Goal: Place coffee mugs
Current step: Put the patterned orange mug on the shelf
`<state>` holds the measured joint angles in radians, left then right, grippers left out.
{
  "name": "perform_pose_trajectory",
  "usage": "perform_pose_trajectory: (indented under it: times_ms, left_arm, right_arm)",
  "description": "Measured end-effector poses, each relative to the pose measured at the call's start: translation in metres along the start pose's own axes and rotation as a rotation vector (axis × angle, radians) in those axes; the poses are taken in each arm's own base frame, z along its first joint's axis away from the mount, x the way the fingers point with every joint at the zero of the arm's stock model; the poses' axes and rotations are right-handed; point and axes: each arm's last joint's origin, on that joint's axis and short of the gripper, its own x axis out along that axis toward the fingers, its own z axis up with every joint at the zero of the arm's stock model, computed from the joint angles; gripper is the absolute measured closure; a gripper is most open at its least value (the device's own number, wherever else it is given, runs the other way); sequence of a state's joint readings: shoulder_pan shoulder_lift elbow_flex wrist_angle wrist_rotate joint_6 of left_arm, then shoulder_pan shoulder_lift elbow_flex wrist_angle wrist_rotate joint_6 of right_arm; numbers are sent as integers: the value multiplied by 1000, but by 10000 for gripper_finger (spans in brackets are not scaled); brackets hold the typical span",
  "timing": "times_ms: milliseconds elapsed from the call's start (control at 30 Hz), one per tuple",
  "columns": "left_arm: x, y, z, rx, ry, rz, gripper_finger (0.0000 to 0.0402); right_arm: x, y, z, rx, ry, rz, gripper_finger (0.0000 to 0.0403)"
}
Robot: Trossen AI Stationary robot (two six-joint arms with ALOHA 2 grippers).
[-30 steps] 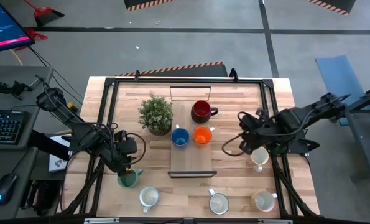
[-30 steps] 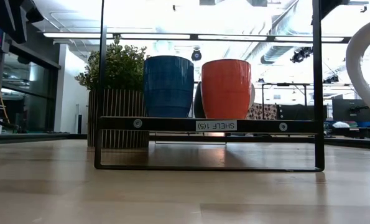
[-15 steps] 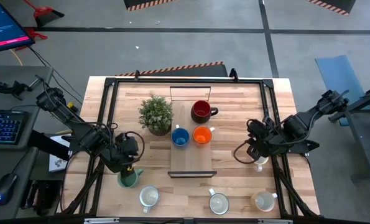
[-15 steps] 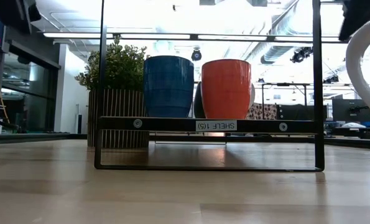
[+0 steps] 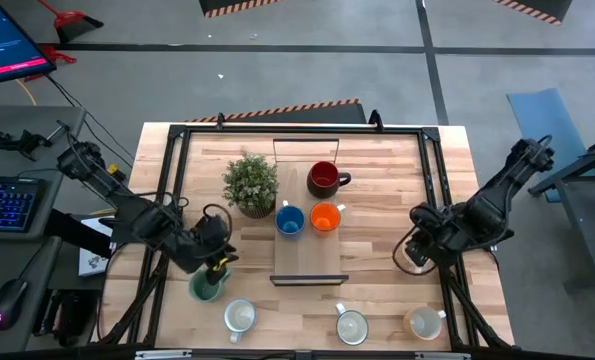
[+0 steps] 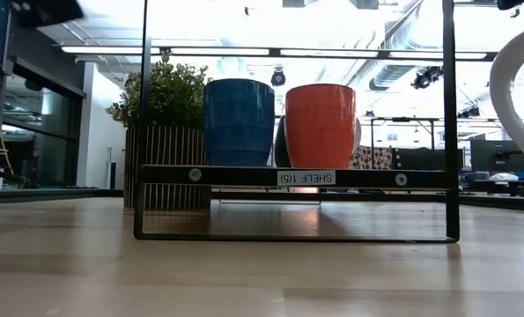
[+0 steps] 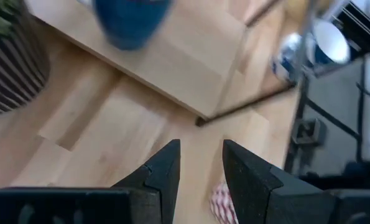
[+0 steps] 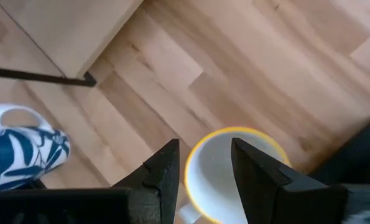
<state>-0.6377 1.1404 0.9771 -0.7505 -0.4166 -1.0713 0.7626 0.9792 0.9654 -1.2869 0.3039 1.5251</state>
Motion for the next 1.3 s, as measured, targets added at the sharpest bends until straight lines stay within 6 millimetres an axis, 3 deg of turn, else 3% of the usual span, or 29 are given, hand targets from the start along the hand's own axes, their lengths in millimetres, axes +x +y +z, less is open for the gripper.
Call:
perform_pose_trajectory:
  times_ms: [300, 633, 1300]
  left_arm:
    - [10, 14, 19, 14, 129, -26, 272]
    - [11, 16, 19, 59, 150, -27, 268]
    - [10, 19, 16, 66, 187, -9, 268]
  right_arm:
    - [18, 20, -15, 44, 85, -64, 279]
    - [49, 40, -27, 45, 153, -217, 279]
    - [93, 53, -18, 138, 207, -407, 279]
